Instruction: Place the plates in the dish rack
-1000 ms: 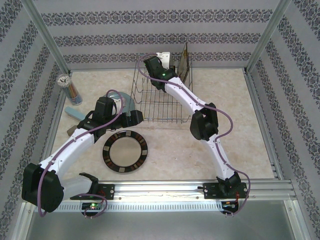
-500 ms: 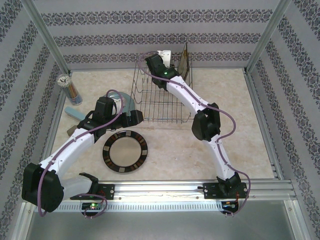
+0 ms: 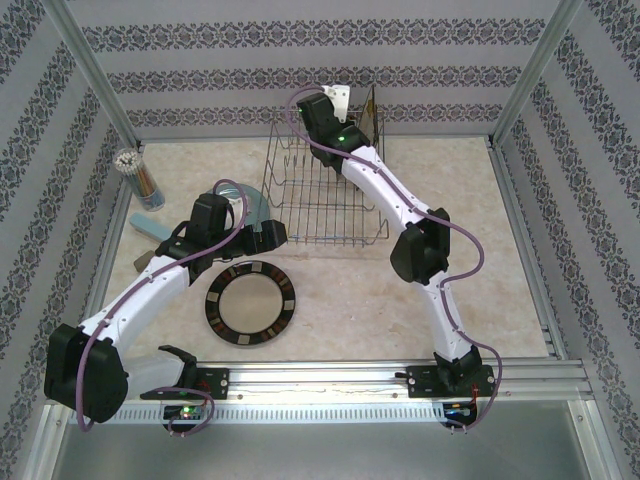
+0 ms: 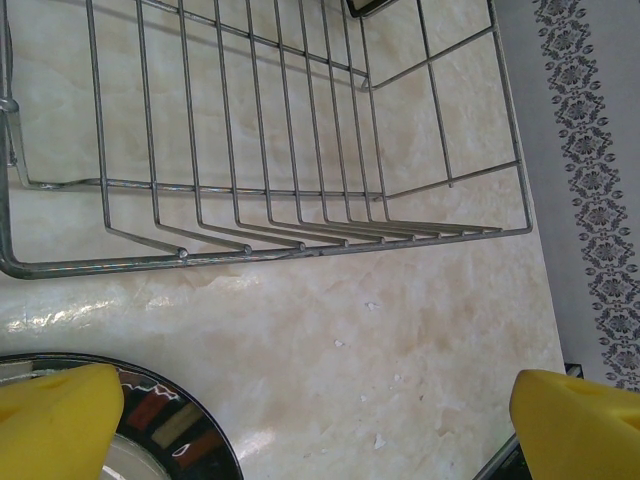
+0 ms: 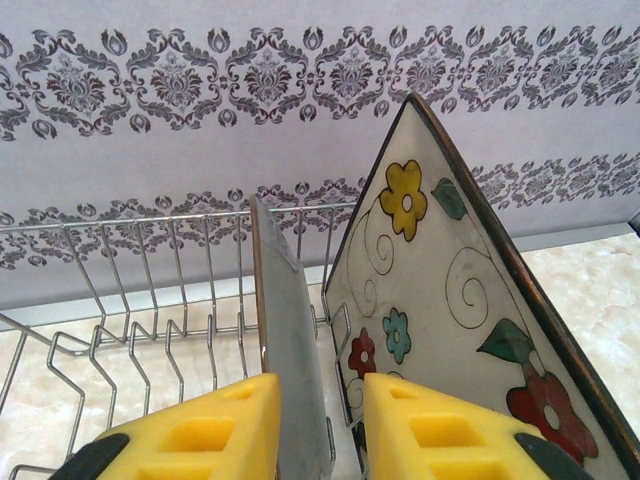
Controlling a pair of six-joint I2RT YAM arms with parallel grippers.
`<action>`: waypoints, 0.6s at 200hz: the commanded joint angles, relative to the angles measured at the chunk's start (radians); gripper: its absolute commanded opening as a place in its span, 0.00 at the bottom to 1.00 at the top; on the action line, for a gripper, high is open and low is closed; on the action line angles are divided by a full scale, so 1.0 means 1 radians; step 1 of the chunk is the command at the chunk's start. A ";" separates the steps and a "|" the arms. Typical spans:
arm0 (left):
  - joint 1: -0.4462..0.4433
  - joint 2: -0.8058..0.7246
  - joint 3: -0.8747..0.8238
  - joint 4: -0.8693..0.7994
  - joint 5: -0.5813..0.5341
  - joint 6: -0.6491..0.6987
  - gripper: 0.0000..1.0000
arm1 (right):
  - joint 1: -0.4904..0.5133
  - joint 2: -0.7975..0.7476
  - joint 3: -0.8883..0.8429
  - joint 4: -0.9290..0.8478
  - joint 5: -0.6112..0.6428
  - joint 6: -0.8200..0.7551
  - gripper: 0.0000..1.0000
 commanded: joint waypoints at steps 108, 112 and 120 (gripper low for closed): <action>0.041 0.021 0.085 -0.094 -0.101 -0.007 1.00 | -0.029 -0.394 -0.359 0.006 -0.112 0.031 0.98; 0.042 0.018 0.094 -0.107 -0.116 -0.006 1.00 | -0.032 -0.408 -0.379 0.008 -0.128 0.036 0.98; 0.043 0.017 0.115 -0.140 -0.148 -0.002 1.00 | -0.037 -0.440 -0.424 0.017 -0.158 0.044 0.98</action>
